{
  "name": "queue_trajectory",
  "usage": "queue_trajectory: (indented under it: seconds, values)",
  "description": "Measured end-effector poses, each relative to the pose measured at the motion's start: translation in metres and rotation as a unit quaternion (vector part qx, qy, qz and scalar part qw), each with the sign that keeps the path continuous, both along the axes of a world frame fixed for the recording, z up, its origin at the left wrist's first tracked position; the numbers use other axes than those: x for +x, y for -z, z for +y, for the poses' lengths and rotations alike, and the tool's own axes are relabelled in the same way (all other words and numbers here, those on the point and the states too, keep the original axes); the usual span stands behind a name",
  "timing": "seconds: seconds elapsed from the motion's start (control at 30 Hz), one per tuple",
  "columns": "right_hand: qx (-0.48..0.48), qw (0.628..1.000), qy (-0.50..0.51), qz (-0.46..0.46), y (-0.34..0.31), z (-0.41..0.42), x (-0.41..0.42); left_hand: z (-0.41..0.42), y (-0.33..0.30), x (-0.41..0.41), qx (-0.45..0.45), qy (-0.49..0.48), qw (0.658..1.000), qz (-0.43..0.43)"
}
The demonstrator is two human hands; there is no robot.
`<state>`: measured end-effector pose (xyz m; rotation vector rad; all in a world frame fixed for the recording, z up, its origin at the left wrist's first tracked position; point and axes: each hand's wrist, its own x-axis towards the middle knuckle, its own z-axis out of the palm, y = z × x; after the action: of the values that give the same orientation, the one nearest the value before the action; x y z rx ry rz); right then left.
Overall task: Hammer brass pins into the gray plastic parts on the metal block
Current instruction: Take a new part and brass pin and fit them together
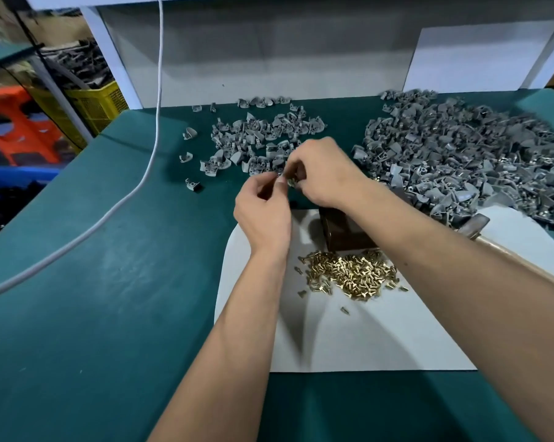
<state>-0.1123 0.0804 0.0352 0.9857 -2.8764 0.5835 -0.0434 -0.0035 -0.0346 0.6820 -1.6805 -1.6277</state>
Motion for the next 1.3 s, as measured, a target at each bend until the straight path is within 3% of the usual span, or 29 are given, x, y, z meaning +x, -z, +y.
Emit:
queue_trajectory:
  seconds: [0.07, 0.13, 0.3, 0.37, 0.47, 0.53, 0.67, 1.3]
  values:
    - [-0.076, 0.997, -0.025, -0.013, -0.003, 0.007, 0.01, 0.001, -0.002, 0.001, 0.0, 0.077, 0.997, 0.026]
    - [-0.112, 0.992, -0.043, -0.026, -0.001, 0.017, 0.02, 0.003, -0.005, 0.002, 0.056, 0.127, 0.987, 0.079]
    - [-0.112, 0.991, -0.053, 0.042, 0.007, 0.037, 0.054, 0.004, -0.008, 0.002, 0.119, 0.088, 0.986, 0.075]
    - [-0.094, 0.99, -0.086, 0.066, 0.006, 0.044, 0.072, 0.001, -0.008, 0.004, 0.115, 0.048, 0.989, 0.081]
    - [0.048, 0.979, -0.199, -0.001, 0.002, 0.055, 0.095, 0.0, -0.01, 0.005, 0.115, 0.027, 0.989, 0.094]
    - [0.11, 0.969, -0.221, 0.0, 0.002, 0.061, 0.102, 0.002, -0.012, 0.006, 0.128, 0.041, 0.985, 0.108]
    - [0.109, 0.967, -0.226, 0.036, 0.005, 0.066, 0.106, 0.003, -0.014, 0.006, 0.135, 0.054, 0.984, 0.105]
    - [0.082, 0.97, -0.227, 0.039, 0.016, 0.072, 0.12, 0.01, -0.013, 0.004, 0.104, 0.124, 0.981, 0.105]
